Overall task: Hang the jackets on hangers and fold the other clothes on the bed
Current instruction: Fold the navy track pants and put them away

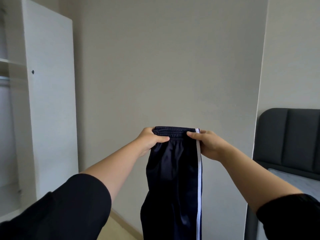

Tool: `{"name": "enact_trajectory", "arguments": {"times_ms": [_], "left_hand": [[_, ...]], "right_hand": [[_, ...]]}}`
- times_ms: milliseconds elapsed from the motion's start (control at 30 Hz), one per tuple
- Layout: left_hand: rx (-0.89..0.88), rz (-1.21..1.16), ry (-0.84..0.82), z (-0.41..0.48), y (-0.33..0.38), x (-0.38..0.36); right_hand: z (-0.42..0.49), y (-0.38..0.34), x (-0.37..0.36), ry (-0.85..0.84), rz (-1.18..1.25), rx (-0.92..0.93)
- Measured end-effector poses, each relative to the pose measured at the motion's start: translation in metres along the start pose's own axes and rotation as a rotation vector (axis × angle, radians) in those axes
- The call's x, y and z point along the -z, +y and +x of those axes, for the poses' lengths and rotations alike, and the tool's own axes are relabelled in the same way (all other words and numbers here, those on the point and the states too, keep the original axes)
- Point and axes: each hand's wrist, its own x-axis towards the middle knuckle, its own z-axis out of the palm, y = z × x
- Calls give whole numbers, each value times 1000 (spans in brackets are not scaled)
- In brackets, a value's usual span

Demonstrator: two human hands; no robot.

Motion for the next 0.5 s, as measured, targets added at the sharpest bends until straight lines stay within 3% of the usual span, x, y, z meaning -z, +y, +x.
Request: {"name": "enact_trajectory", "arguments": {"times_ms": [100, 300, 500], "left_hand": [[-16, 32, 8, 1, 3, 3], [-105, -66, 110, 4, 10, -6], [-328, 339, 52, 7, 16, -1]], "right_hand": [[0, -3, 7, 25, -128, -4], [3, -9, -3, 246, -170, 225], [-2, -2, 2, 297, -324, 341]]}}
